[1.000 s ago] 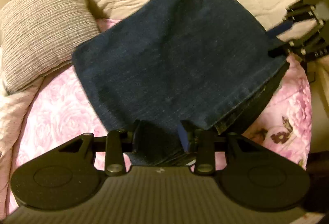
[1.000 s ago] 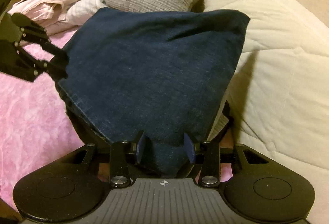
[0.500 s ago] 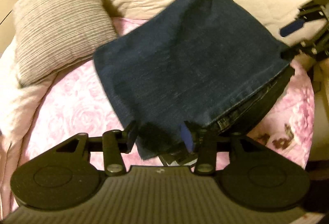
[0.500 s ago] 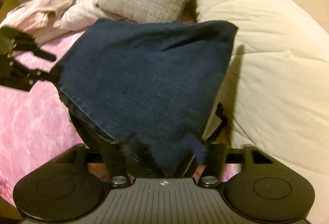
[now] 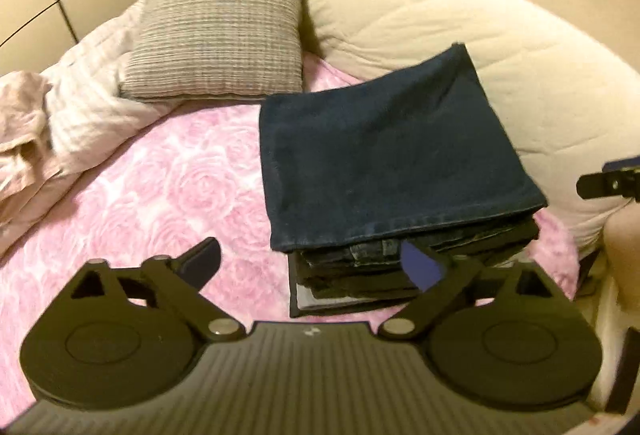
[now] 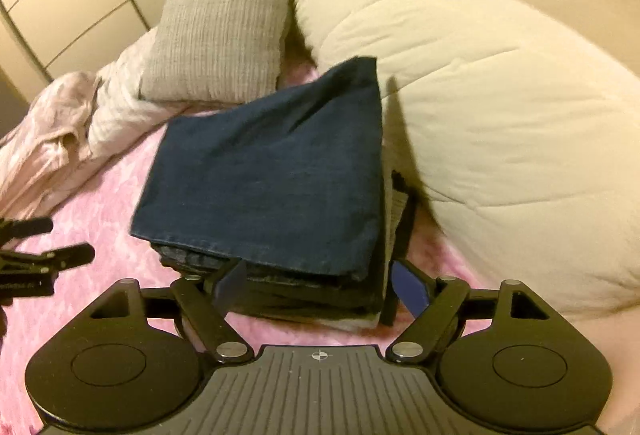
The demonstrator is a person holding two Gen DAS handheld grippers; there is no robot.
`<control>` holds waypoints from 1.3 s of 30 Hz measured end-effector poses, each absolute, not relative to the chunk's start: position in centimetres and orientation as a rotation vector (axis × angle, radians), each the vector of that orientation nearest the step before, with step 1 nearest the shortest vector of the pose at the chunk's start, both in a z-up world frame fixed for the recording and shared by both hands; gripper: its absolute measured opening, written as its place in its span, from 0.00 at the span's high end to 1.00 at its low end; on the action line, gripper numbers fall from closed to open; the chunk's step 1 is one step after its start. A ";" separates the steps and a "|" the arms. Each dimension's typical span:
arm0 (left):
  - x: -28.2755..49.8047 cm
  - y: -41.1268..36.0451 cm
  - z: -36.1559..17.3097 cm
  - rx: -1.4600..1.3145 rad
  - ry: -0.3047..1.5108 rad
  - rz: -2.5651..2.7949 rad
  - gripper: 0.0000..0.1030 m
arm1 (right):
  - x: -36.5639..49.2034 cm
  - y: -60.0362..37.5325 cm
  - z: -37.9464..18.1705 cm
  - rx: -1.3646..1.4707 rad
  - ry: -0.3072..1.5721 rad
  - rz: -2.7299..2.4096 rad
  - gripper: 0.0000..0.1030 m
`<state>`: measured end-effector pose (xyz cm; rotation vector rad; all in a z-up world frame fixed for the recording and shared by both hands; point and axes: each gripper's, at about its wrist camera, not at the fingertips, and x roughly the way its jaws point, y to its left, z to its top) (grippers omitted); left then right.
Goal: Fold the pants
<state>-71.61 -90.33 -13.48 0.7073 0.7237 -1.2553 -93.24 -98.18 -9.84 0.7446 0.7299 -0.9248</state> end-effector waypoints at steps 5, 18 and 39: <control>-72.8 -87.0 -11.0 0.675 0.685 -1.288 0.01 | -93.4 -93.3 -6.6 0.733 0.646 -0.995 0.24; -72.3 -74.4 -7.8 0.644 0.644 -1.338 0.01 | -91.3 -78.6 -2.5 0.690 0.619 -1.113 0.22; -75.8 -71.9 -6.4 0.564 0.720 -1.297 0.01 | -92.2 -76.0 -1.7 0.604 0.668 -1.071 0.22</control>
